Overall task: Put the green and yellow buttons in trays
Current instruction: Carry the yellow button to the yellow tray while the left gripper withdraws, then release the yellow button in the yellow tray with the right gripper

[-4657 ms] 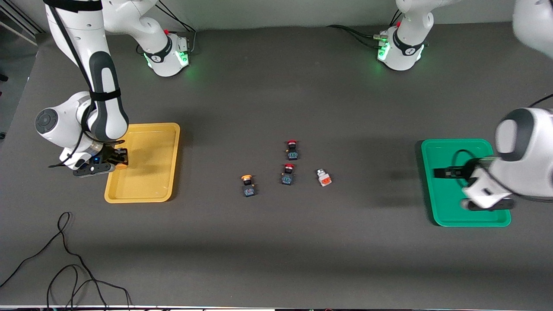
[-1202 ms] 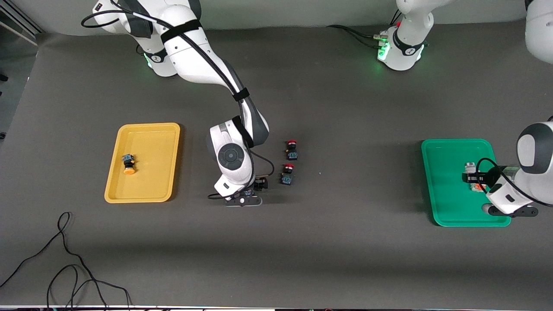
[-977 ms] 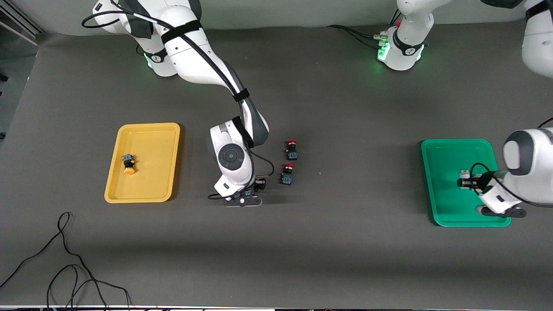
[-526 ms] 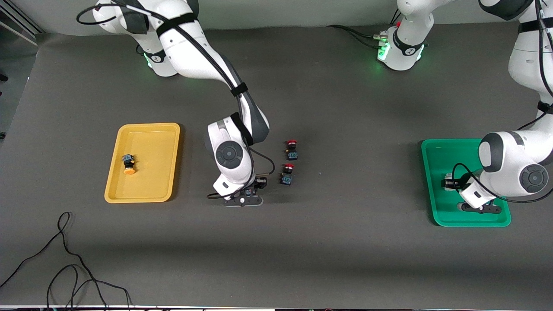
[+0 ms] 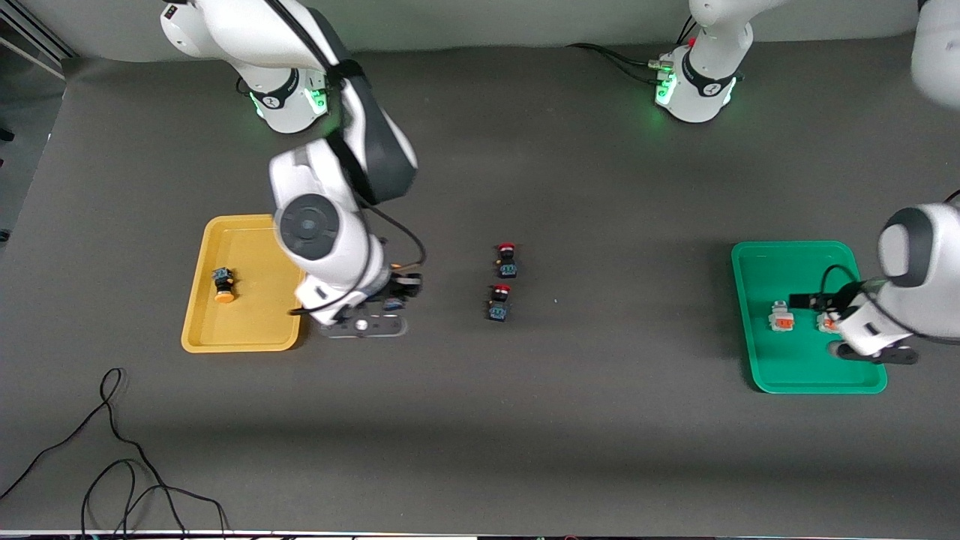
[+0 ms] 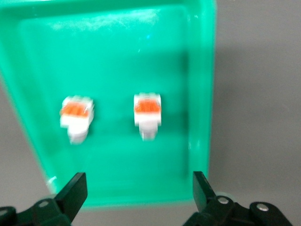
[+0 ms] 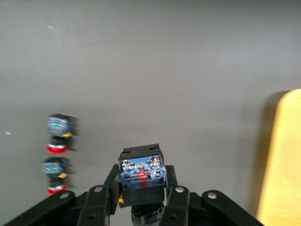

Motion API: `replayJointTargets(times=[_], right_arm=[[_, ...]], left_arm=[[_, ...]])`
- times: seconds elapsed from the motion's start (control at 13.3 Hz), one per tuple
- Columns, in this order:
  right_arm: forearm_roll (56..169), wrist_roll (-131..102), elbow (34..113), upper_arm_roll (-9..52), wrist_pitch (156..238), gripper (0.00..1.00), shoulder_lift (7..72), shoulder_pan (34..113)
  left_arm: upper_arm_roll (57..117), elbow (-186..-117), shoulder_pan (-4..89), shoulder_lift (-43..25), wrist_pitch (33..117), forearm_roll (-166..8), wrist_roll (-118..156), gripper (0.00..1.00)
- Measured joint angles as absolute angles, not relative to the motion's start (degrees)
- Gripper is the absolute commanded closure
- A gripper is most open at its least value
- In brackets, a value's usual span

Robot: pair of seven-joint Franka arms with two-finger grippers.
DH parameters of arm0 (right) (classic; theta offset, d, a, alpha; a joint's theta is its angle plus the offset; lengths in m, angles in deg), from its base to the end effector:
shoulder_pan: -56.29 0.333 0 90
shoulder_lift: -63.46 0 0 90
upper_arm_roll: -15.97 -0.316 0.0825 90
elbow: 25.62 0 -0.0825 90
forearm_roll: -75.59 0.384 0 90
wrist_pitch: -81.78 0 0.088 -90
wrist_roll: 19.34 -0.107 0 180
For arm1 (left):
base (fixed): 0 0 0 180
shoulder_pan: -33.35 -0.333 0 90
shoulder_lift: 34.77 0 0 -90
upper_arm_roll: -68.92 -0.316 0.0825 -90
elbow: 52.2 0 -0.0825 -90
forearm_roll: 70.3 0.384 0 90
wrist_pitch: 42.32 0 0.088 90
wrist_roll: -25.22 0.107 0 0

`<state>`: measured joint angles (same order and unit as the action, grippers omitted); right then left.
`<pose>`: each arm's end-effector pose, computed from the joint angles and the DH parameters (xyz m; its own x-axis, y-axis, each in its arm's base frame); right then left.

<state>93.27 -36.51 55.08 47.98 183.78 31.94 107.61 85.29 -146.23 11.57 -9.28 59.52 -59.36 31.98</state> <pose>0.6113 0.3171 0.4112 0.9955 0.0114 -0.0945 0.0129 -0.9998 0.0154 0.6304 0.0949 0.3460 0.9545 -0.0760 -0.2884 -0.0831 -0.9965 -0.0124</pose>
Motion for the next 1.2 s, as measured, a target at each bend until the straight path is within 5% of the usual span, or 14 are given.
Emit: replayJointTargets(times=[0.23, 0.53, 0.75, 0.98, 1.05, 1.13, 1.2], right_arm=[[92.0, -23.7, 65.8, 55.9, 183.2, 0.85, 39.4, 107.4], [92.0, -6.7, 79.8, 67.1, 187.6, 0.85, 44.1, 106.6], [93.9, 0.1, 93.4, 67.9, 202.8, 0.85, 43.7, 106.3], [103.3, 7.9, 99.0, 67.5, 208.9, 0.84, 38.5, 106.4], [106.7, 10.1, 98.9, 67.4, 209.1, 0.55, 36.0, 106.4], [108.6, 11.0, 98.6, 67.4, 209.1, 0.04, 33.9, 106.6], [109.3, 11.0, 98.2, 67.3, 209.1, 0.00, 32.7, 106.7]], left_arm=[[88.1, -133.7, 12.0, -12.6, 42.2, -59.5, 32.0, 0.00], [92.8, -118.7, 12.2, -12.8, 29.9, -59.8, 32.0, 0.00], [95.4, -115.7, 13.1, -12.6, 27.9, -59.6, 31.9, 0.00], [95.4, -115.7, 14.8, -11.7, 27.8, -59.2, 31.8, 0.00], [95.4, -115.7, 14.8, -11.5, 27.6, -59.2, 31.8, 0.00], [95.4, -115.7, 14.7, -11.4, 26.8, -59.2, 31.8, 0.00], [95.3, -115.6, 14.5, -11.4, 26.2, -59.2, 31.8, 0.00]])
